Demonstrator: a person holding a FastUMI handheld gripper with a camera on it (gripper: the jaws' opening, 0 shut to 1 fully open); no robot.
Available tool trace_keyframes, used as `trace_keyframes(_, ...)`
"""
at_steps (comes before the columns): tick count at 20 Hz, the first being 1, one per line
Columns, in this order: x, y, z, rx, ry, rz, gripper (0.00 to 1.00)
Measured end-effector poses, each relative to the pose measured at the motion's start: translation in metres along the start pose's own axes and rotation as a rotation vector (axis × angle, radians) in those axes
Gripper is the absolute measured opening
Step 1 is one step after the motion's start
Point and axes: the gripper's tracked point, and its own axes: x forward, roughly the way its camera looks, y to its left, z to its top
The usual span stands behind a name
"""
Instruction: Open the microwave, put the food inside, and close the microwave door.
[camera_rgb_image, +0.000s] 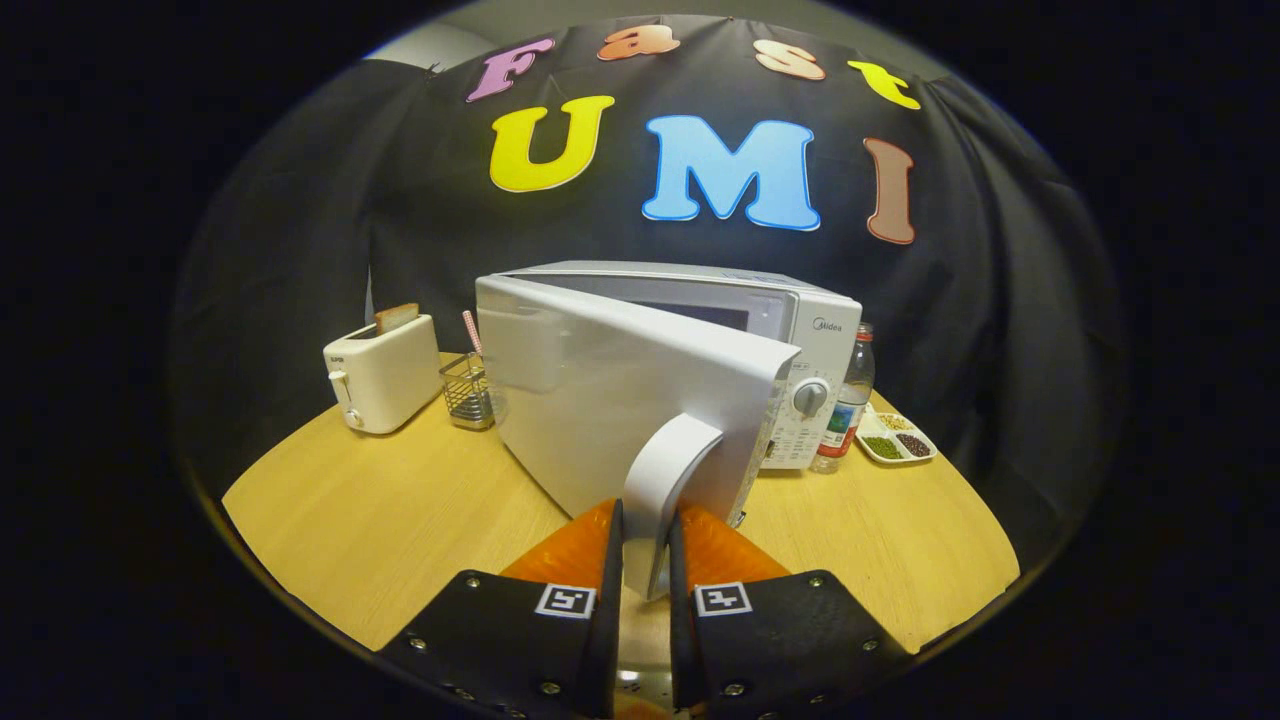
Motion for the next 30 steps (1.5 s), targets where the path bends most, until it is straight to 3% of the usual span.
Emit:
trace_keyframes(17,-0.048,0.077,-0.019,0.015,0.006,0.058,0.22)
trace_keyframes(30,-0.071,0.154,-0.023,-0.053,0.013,0.238,0.22)
